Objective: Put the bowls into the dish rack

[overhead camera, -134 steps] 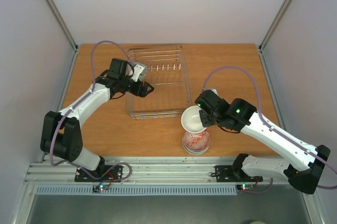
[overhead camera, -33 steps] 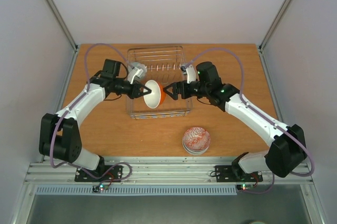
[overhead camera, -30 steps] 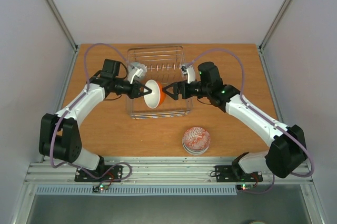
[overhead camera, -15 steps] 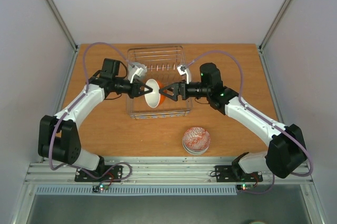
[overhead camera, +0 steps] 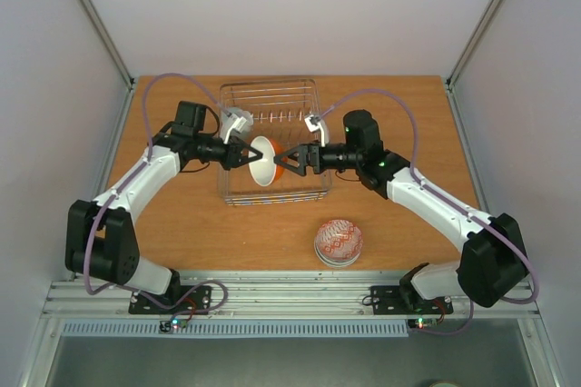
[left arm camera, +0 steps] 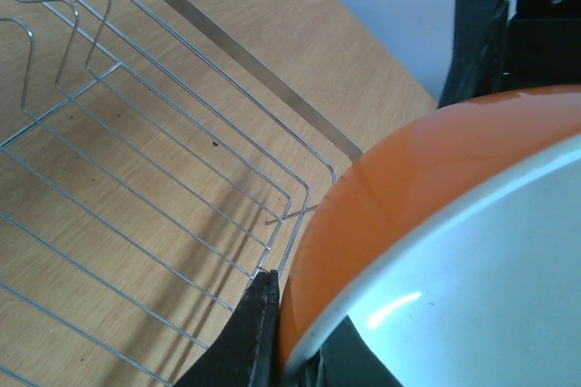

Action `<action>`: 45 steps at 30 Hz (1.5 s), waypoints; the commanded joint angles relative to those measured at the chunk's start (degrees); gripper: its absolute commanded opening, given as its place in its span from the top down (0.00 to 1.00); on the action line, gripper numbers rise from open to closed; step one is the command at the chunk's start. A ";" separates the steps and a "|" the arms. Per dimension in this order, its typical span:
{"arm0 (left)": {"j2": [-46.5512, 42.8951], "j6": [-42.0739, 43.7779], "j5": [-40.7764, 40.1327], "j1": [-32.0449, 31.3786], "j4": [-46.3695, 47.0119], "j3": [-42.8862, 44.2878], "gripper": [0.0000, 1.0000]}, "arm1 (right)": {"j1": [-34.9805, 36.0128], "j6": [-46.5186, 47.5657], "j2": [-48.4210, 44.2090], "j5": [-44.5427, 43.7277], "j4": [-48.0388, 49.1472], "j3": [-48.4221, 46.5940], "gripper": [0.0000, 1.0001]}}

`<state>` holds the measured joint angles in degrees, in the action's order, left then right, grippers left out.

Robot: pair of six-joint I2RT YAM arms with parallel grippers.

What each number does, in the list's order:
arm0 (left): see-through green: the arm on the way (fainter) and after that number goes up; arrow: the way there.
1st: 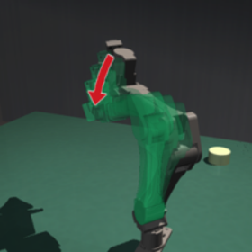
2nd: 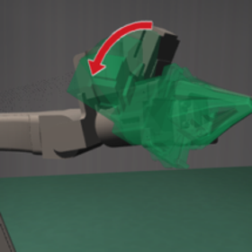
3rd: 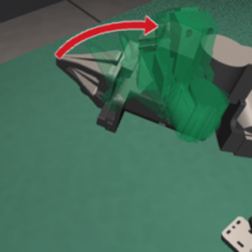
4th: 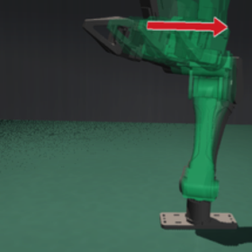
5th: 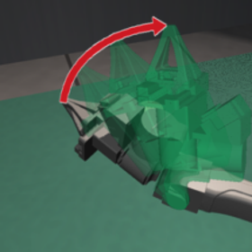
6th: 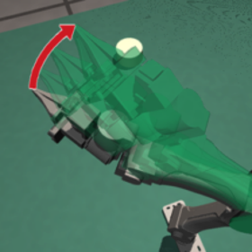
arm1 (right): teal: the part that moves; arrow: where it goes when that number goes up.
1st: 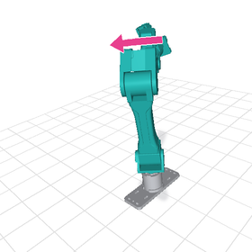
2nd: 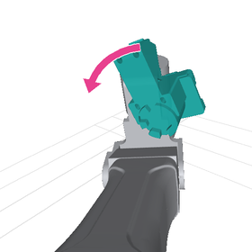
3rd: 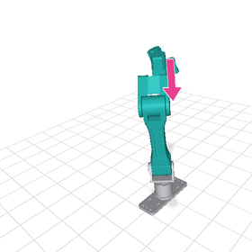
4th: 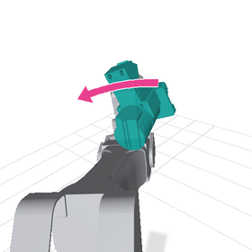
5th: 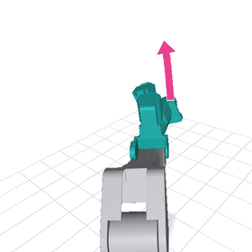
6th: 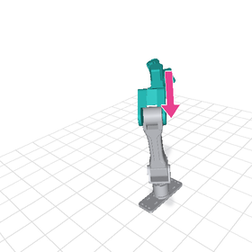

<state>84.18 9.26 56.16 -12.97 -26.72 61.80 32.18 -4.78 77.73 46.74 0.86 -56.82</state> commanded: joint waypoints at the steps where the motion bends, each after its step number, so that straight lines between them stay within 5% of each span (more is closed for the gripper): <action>1: -2.22 -0.30 3.08 -0.02 2.96 -0.32 1.00 | 0.66 1.81 0.66 -2.06 -2.71 0.33 0.01; 20: -1.56 -0.07 2.91 -0.04 2.73 -0.45 0.99 | 3.60 1.27 5.05 -1.22 0.76 -2.64 0.02; 28: -0.40 0.45 3.86 0.04 1.63 -0.13 1.00 | 6.04 6.72 4.43 -8.04 -4.89 -5.08 0.14; 33: 0.06 0.65 3.67 -0.04 1.33 -0.01 1.00 | 6.37 7.20 4.44 -9.17 -6.26 -5.71 0.35; 40: 0.05 0.66 3.52 -0.02 1.06 0.16 1.00 | 6.61 6.98 4.66 -9.91 -6.27 -5.67 0.94; 45: -0.39 0.72 2.95 -0.03 0.94 0.08 1.00 | 6.73 7.69 3.91 -10.72 -6.90 -5.59 0.99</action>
<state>84.42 9.93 54.17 -12.34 -27.20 61.47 38.00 0.23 82.78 36.21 -6.09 -60.88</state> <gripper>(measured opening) 0.047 0.691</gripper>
